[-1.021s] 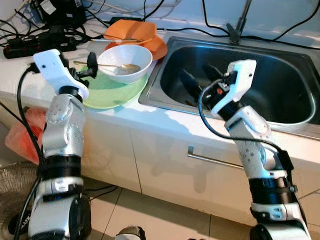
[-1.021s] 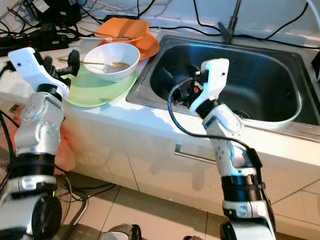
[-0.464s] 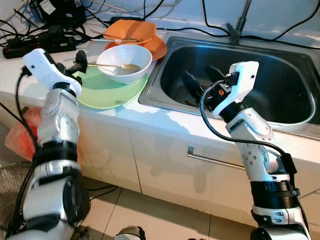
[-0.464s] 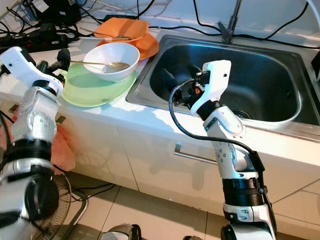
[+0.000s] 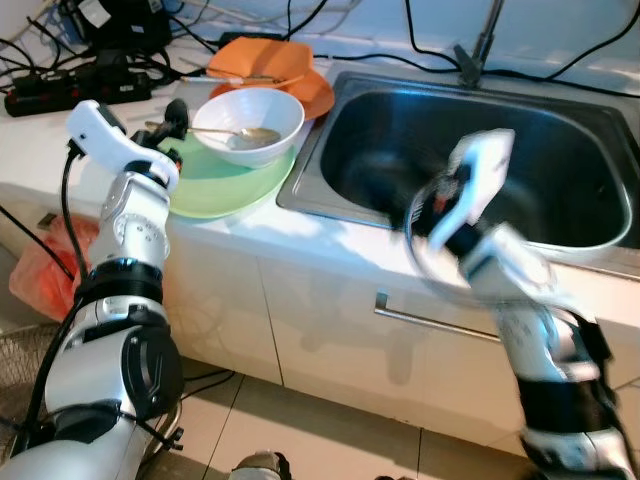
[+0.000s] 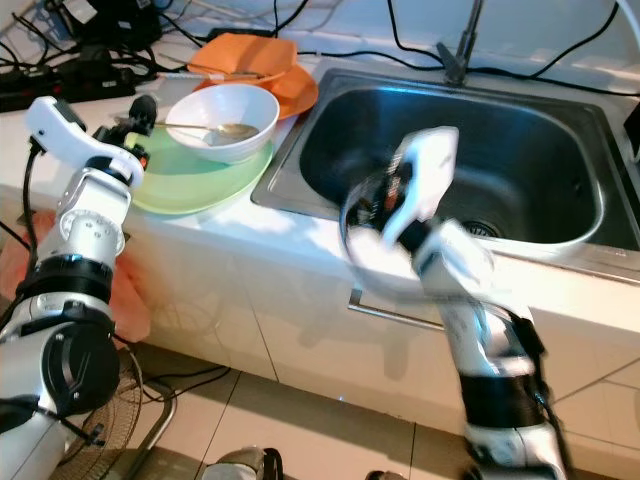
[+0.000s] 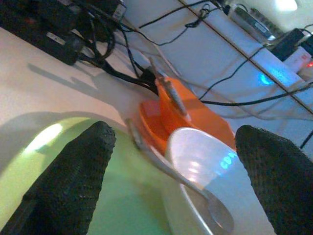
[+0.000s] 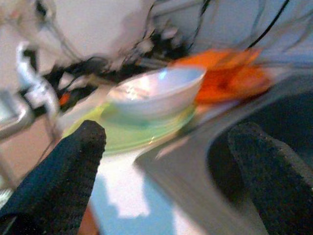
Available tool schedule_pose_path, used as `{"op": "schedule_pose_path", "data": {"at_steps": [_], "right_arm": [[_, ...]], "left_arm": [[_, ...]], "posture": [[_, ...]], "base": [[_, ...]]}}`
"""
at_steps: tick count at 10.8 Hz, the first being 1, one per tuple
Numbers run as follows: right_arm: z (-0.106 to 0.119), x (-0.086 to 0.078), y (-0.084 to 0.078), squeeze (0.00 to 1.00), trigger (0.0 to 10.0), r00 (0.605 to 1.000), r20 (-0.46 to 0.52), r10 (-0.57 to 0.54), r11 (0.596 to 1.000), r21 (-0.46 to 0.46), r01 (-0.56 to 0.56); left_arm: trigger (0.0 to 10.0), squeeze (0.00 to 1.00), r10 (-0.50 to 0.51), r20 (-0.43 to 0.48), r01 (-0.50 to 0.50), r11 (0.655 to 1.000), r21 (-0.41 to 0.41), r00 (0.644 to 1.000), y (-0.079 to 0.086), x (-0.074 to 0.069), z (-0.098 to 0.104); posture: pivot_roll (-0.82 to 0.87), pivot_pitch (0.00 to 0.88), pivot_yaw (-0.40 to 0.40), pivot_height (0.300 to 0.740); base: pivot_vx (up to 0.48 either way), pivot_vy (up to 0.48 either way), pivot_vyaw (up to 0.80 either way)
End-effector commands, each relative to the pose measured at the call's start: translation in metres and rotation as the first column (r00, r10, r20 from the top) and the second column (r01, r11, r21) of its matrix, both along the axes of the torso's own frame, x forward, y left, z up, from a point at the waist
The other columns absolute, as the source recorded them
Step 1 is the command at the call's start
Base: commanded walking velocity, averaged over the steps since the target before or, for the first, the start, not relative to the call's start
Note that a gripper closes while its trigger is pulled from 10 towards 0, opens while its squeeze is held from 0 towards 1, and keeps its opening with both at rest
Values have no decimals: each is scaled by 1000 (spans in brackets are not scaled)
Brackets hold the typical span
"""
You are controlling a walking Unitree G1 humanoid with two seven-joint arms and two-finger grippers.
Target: Kitchen organization
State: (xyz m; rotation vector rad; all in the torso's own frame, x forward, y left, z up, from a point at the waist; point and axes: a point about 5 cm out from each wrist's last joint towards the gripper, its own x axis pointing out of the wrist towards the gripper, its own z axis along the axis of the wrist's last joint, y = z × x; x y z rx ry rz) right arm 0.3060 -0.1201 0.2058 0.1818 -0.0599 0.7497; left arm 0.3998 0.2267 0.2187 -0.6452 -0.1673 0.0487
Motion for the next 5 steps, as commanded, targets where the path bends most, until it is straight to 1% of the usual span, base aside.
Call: {"op": "schedule_pose_path", "data": {"at_steps": [1,2,5], "right_arm": [[0,-7,1,0,10000,999,3,49,998,-26,-49],[-7,-11,-2,0,10000,998,-15,69,995,-70,-70],[-10,-12,-9,0,10000,997,-38,64,993,-97,-67]], "left_arm": [[10000,0,-8,22,8,1000,-1,1000,-2,2,7],[10000,0,-11,21,11,1000,-4,1000,-2,4,7],[10000,0,-5,20,6,1000,-18,1000,1,4,7]], "posture": [[113,99,48,740],[113,102,49,740],[111,106,48,740]], "base": [[0,0,0],[0,0,0],[0,0,0]]}}
